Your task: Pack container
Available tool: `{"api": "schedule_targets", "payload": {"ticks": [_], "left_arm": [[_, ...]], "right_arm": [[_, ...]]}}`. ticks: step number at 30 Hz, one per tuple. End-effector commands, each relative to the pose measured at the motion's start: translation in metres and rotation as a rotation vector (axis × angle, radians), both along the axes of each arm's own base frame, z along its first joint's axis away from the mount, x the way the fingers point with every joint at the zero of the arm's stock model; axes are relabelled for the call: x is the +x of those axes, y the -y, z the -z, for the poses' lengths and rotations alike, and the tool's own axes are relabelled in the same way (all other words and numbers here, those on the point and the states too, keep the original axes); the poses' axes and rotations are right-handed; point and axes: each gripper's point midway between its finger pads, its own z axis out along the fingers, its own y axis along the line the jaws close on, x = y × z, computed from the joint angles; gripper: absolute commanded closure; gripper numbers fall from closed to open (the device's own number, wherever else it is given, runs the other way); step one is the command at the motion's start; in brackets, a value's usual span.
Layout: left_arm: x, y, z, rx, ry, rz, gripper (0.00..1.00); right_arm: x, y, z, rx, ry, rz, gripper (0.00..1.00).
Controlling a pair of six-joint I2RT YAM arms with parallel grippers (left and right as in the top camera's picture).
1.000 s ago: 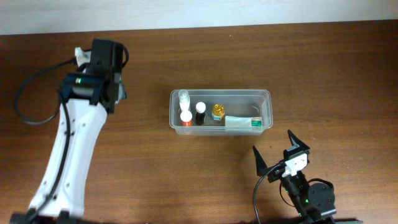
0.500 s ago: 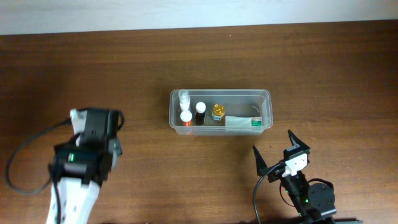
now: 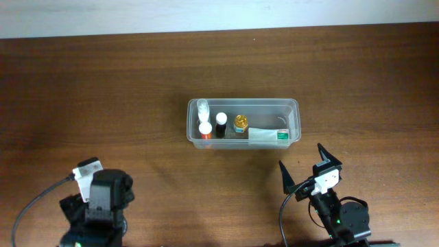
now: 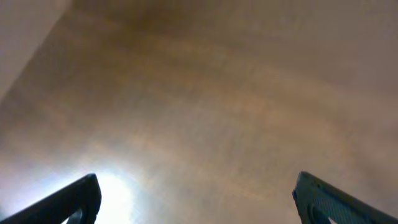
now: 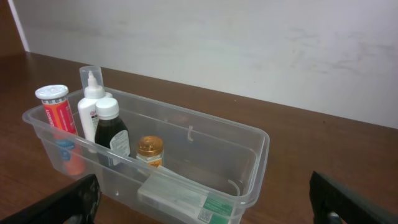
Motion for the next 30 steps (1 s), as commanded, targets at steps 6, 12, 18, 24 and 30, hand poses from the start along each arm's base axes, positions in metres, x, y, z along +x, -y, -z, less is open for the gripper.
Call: {"api": "schedule_targets", "payload": {"ticks": [6, 12, 18, 24, 30], "left_arm": [[0.037, 0.033, 0.001, -0.179, 0.326, 0.132, 0.01], [0.048, 0.054, 0.010, -0.264, 0.473, 0.238, 0.00], [0.050, 0.069, 0.024, -0.307, 0.507, 0.320, 0.01], [0.052, 0.070, 0.036, -0.310, 0.554, 0.330, 0.01], [0.056, 0.080, 0.025, -0.247, 0.620, 0.440, 0.01]], "right_arm": [[0.001, 0.003, 0.002, 0.010, -0.007, 0.016, 0.02], [0.001, 0.003, 0.002, 0.010, -0.007, 0.016, 0.02], [0.001, 0.003, 0.002, 0.010, -0.007, 0.016, 0.02], [0.001, 0.003, 0.002, 0.010, -0.007, 0.016, 0.02], [0.001, 0.003, 0.002, 0.010, -0.008, 0.016, 0.02]]}}
